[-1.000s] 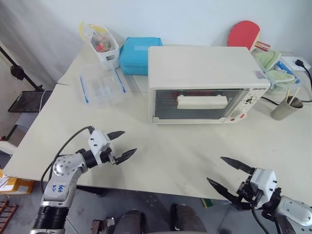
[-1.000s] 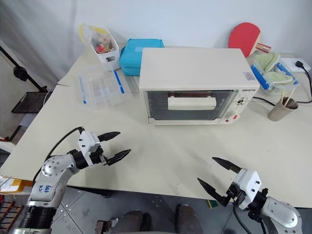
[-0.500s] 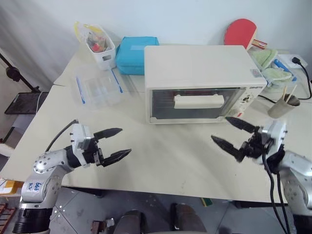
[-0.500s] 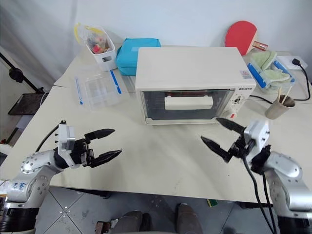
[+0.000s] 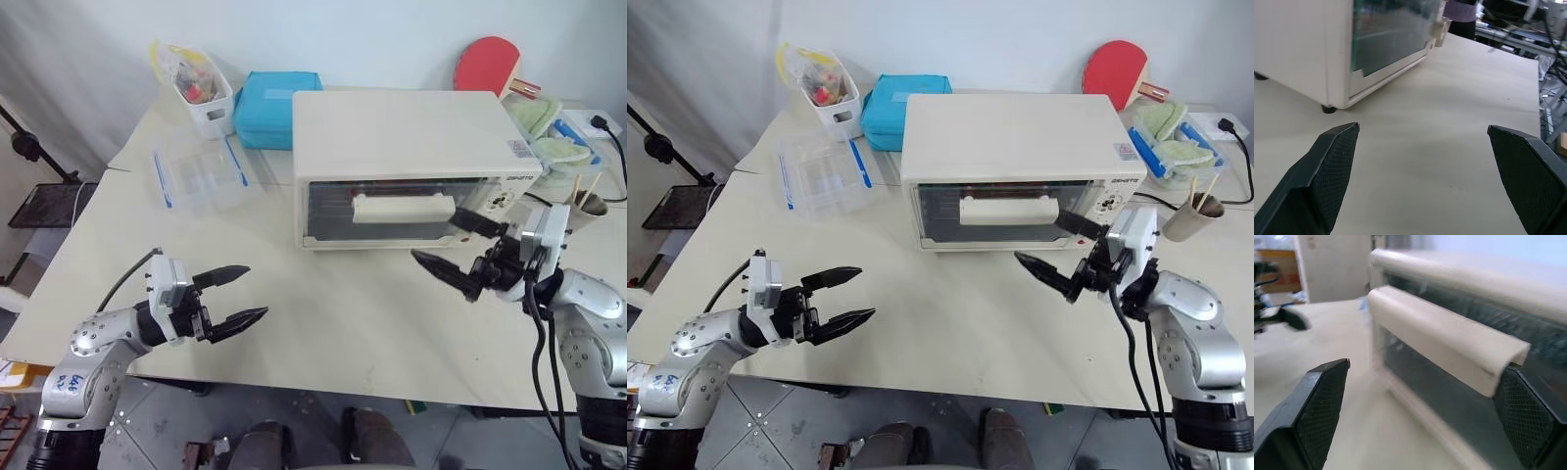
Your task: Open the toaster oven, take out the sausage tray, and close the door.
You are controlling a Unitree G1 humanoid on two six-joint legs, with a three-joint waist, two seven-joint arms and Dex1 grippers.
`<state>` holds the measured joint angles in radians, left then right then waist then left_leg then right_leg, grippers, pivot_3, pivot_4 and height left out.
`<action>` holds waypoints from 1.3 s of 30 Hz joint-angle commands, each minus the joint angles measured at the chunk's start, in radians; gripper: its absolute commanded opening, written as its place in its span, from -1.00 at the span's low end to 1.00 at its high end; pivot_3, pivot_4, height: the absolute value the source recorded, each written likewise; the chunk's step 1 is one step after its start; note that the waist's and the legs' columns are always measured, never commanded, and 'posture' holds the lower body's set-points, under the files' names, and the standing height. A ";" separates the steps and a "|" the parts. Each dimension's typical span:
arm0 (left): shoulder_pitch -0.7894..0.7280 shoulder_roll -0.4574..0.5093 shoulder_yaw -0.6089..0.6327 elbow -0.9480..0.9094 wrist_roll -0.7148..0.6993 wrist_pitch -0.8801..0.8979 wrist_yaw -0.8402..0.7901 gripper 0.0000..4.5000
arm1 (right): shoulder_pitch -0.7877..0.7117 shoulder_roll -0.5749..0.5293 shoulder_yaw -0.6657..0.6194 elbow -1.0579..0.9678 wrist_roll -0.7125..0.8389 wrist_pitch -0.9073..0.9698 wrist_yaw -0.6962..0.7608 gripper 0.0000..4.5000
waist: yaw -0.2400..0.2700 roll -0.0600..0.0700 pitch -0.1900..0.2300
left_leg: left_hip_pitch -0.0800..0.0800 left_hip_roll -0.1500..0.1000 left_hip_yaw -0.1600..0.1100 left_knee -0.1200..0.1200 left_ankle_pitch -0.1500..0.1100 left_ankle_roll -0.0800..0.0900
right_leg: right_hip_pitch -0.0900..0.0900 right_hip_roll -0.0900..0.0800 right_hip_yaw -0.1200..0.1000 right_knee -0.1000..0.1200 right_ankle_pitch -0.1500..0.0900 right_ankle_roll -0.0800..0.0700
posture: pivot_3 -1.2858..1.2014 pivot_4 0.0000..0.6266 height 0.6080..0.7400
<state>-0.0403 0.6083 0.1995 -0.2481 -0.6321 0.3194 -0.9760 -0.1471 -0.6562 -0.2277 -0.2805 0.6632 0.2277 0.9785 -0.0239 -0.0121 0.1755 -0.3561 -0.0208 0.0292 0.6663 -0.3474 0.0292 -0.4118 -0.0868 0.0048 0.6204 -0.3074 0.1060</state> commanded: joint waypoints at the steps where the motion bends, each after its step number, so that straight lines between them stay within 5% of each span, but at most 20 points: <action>1: -0.060 -0.009 0.027 0.021 -0.038 0.013 0.010 0.98 | 0.044 -0.018 0.001 -0.098 -0.007 -0.031 0.037 1.00 | -0.002 0.000 0.000 | 0.000 0.000 0.000 0.000 0.000 0.000 | 0.000 0.000 0.000 0.000 0.000 0.000 | 0.03 -0.52 1.00; 6: -0.166 -0.012 0.018 0.090 -0.042 0.003 -0.028 0.74 | 0.120 -0.032 0.005 -0.085 -0.133 -0.189 0.103 1.00 | -0.001 0.000 0.000 | 0.000 0.000 0.001 0.000 0.001 -0.001 | 0.000 0.000 -0.001 0.000 0.000 0.000 | 0.03 -0.52 1.00; 19: -0.494 -0.215 -0.136 0.381 0.124 -0.183 -0.027 -0.99 | 0.137 -0.017 0.016 0.010 -0.231 -0.361 0.098 1.00 | 0.019 0.000 0.000 | 0.000 0.000 0.002 0.005 0.001 -0.002 | 0.000 0.002 -0.002 0.002 0.000 0.000 | 0.03 -0.52 1.00; 29: -0.570 -0.345 -0.243 0.497 0.220 -0.237 -0.023 -0.99 | 0.234 0.000 -0.003 -0.025 -0.258 -0.399 0.038 1.00 | 0.028 0.000 0.001 | -0.002 0.001 0.002 0.014 0.001 -0.001 | 0.001 0.003 -0.001 0.005 0.000 0.001 | 0.03 -0.52 1.00; 39: -0.532 -0.331 -0.320 0.472 0.268 -0.185 -0.059 -0.99 | 0.639 0.096 -0.244 -0.026 -0.316 -0.526 -0.099 1.00 | 0.045 0.000 0.000 | -0.001 0.001 0.002 0.014 -0.001 -0.001 | 0.001 0.003 0.000 0.003 0.000 0.001 | 0.03 -0.52 1.00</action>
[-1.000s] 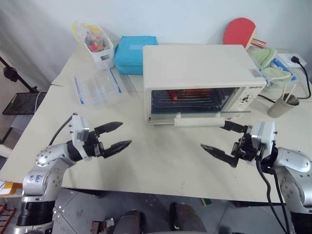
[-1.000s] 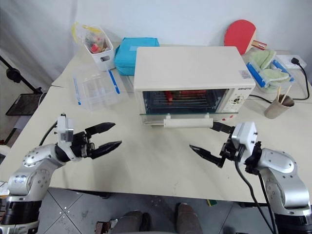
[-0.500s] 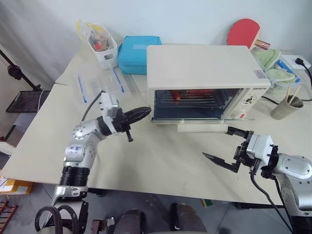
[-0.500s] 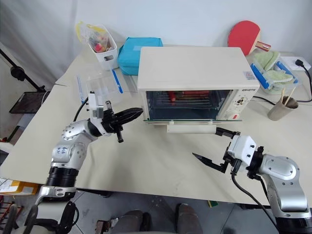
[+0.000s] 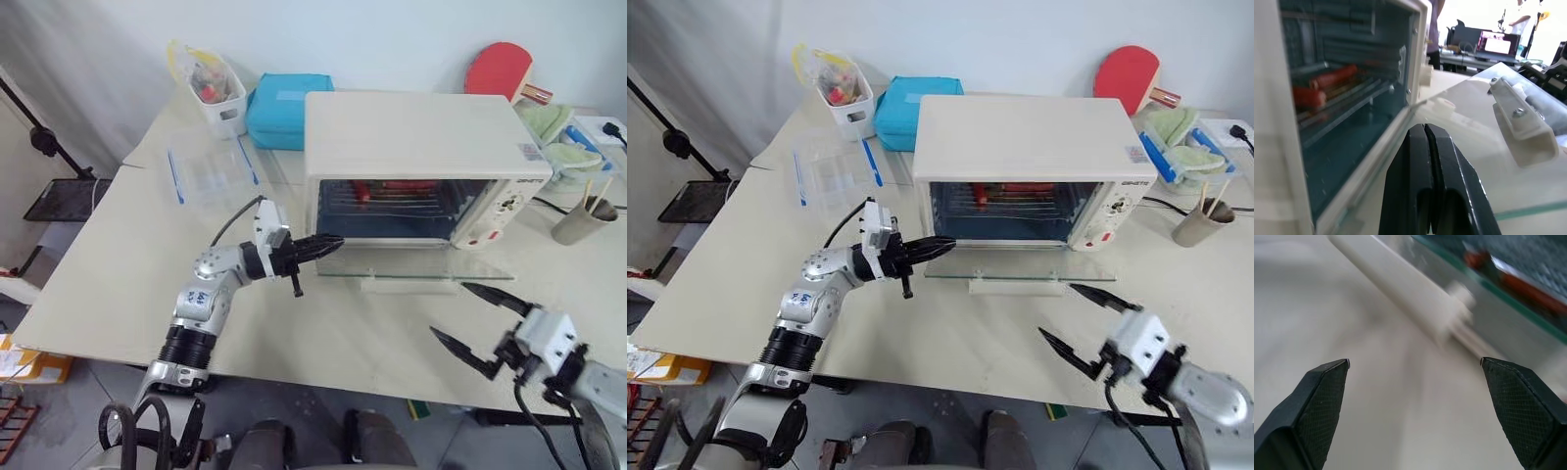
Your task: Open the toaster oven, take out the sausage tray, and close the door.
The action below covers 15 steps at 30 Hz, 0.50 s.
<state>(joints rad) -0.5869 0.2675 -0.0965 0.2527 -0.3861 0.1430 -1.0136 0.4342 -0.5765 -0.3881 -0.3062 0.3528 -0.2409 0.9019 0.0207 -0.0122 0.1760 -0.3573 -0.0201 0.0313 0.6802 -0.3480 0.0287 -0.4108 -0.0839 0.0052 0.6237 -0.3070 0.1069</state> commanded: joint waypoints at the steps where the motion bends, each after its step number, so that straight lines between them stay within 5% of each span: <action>1: 0.018 0.012 -0.030 -0.032 0.028 -0.012 -0.026 -0.99 | 0.078 0.019 -0.099 0.006 -0.007 -0.070 -0.027 1.00 | 0.000 0.000 0.000 | 0.000 0.000 0.000 0.000 0.000 0.000 | 0.000 0.000 0.001 0.000 0.000 0.000 | 0.03 -0.52 1.00; 8: 0.081 0.045 -0.062 -0.064 0.075 -0.038 -0.040 -0.99 | 0.053 -0.020 -0.250 -0.012 -0.033 -0.044 -0.151 1.00 | -0.026 0.001 0.000 | 0.003 0.000 0.003 0.000 -0.003 0.002 | 0.002 -0.002 0.002 -0.001 0.000 0.000 | 0.03 -0.52 1.00; 15: 0.167 0.077 -0.056 -0.117 0.110 -0.072 -0.010 -0.99 | -0.219 -0.103 0.032 -0.196 -0.199 0.247 -0.257 1.00 | -0.033 0.003 -0.002 | 0.003 0.001 0.002 0.000 -0.002 0.000 | 0.000 -0.002 0.002 0.002 -0.001 -0.001 | 0.03 -0.52 1.00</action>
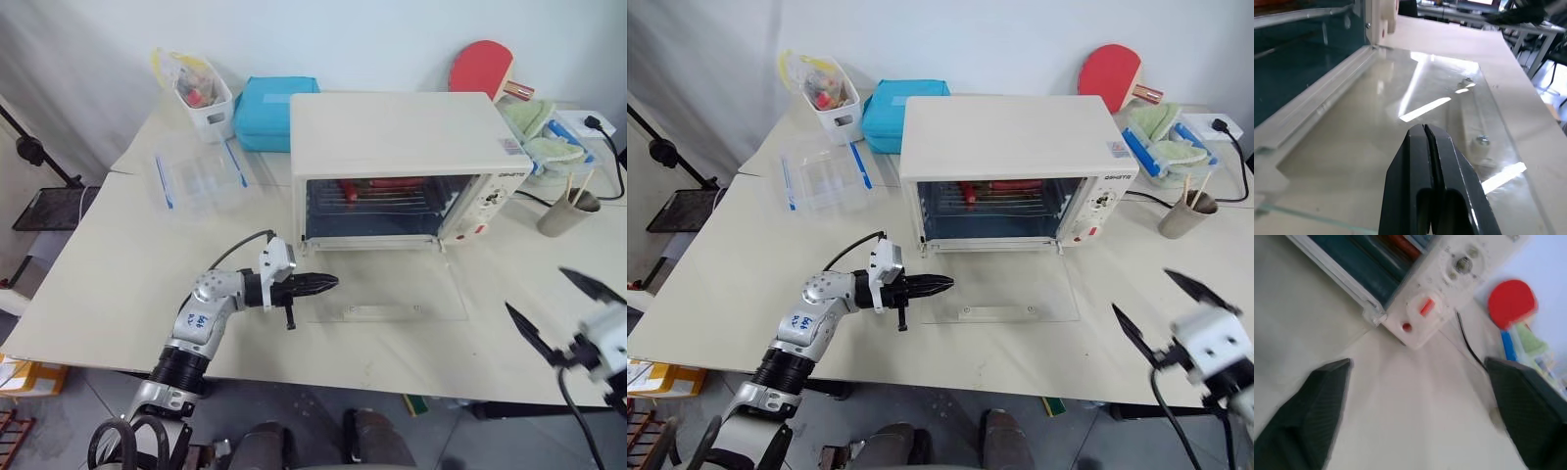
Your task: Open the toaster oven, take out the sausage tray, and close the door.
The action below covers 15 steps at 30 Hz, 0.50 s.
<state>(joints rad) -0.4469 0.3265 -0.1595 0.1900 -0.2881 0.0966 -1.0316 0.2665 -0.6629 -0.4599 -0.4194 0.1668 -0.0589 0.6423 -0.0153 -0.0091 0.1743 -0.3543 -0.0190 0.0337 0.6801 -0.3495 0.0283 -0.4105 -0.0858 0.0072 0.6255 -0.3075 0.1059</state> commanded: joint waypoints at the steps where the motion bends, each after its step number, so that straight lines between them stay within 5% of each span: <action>1: 0.040 0.024 0.011 -0.067 0.011 -0.025 0.011 -0.99 | -0.085 -0.011 0.143 -0.091 -0.016 0.081 0.001 1.00 | 0.005 0.000 0.000 | 0.000 0.000 -0.001 0.000 0.000 0.000 | 0.000 0.000 -0.001 0.000 0.000 -0.001 | 0.03 -0.52 1.00; 5: 0.100 0.051 0.040 -0.149 -0.015 0.002 0.030 -0.61 | -0.249 -0.001 0.331 -0.038 -0.154 0.076 -0.030 1.00 | 0.012 0.000 0.000 | -0.001 0.000 -0.002 0.000 0.000 0.000 | -0.001 0.000 -0.002 0.000 -0.001 -0.001 | 0.03 -0.52 1.00; 15: 0.269 0.103 0.211 -0.389 -0.182 0.101 0.094 0.78 | -0.717 0.088 0.632 0.390 -0.632 -0.088 -0.305 1.00 | 0.002 0.000 0.000 | -0.002 -0.001 -0.002 0.001 0.000 0.001 | -0.003 -0.001 -0.005 0.001 -0.001 -0.001 | 0.03 -0.52 1.00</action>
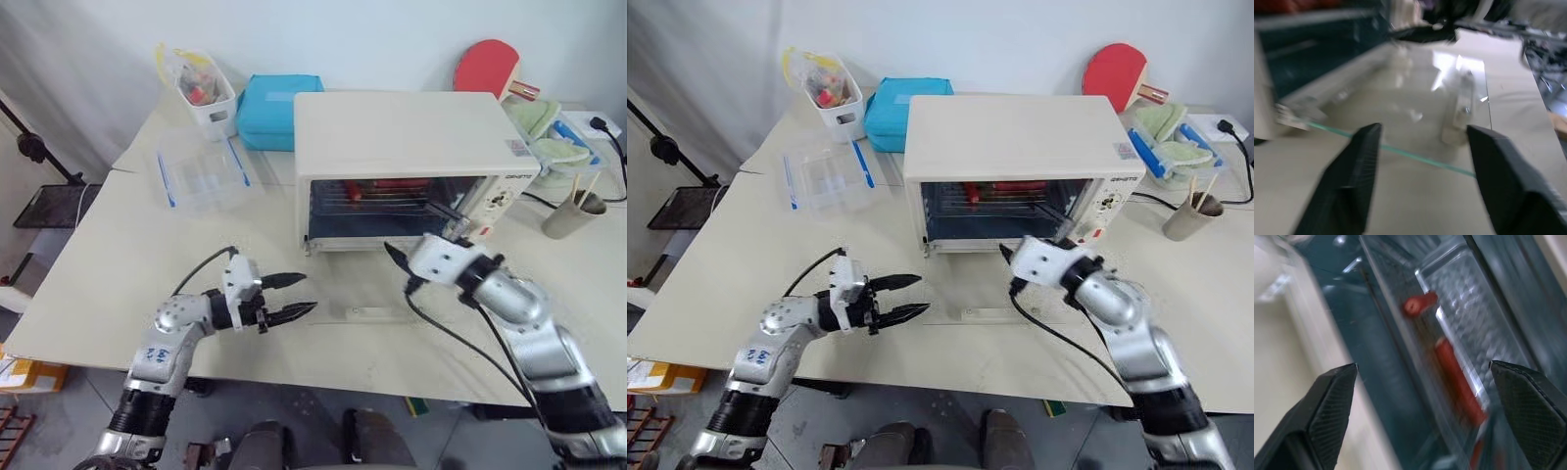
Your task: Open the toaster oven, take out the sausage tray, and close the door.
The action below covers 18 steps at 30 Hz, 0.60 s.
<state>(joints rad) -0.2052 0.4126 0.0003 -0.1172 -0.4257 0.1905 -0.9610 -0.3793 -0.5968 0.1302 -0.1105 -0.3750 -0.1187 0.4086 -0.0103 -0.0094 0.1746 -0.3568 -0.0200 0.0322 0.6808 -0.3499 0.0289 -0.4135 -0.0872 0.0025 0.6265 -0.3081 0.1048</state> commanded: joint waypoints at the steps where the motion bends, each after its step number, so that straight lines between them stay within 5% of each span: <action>1: 0.039 0.023 0.065 -0.102 -0.047 0.008 0.034 0.90 | -0.104 0.035 0.061 0.122 -0.122 -0.028 -0.096 1.00 | -0.004 0.000 0.000 | 0.000 0.000 0.000 0.000 0.000 0.000 | 0.000 0.000 0.000 0.000 0.000 0.000 | 0.03 -0.52 1.00; 8: 0.106 0.016 0.107 -0.241 -0.033 0.030 0.176 0.92 | -0.214 0.078 0.122 0.311 -0.243 -0.006 -0.212 0.92 | -0.015 0.000 0.000 | -0.002 -0.001 0.000 0.000 0.000 0.001 | 0.000 0.000 0.000 0.001 0.000 0.000 | 0.03 -0.52 1.00; 11: 0.145 0.011 0.102 -0.288 -0.015 0.042 0.235 0.92 | -0.231 0.085 0.128 0.339 -0.253 -0.020 -0.247 0.59 | -0.019 0.000 0.000 | -0.002 0.000 0.000 0.000 0.000 0.001 | 0.000 0.000 -0.001 0.001 0.000 0.001 | 0.03 -0.52 1.00; 18: 0.141 -0.016 0.037 -0.318 -0.007 0.059 0.287 0.92 | -0.243 0.090 0.140 0.364 -0.281 -0.036 -0.296 -0.51 | -0.020 0.000 0.000 | -0.002 0.000 0.001 0.000 0.000 0.001 | 0.000 0.000 -0.001 0.000 0.000 0.001 | 0.03 -0.52 1.00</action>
<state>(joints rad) -0.0404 0.4010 0.0518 -0.4019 -0.4397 0.2524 -0.6816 -0.5993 -0.5065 0.2738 0.2720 -0.6457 -0.1345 0.1382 -0.0301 -0.0093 0.1746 -0.3584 -0.0205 0.0330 0.6811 -0.3497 0.0292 -0.4133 -0.0873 0.0018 0.6266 -0.3078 0.1054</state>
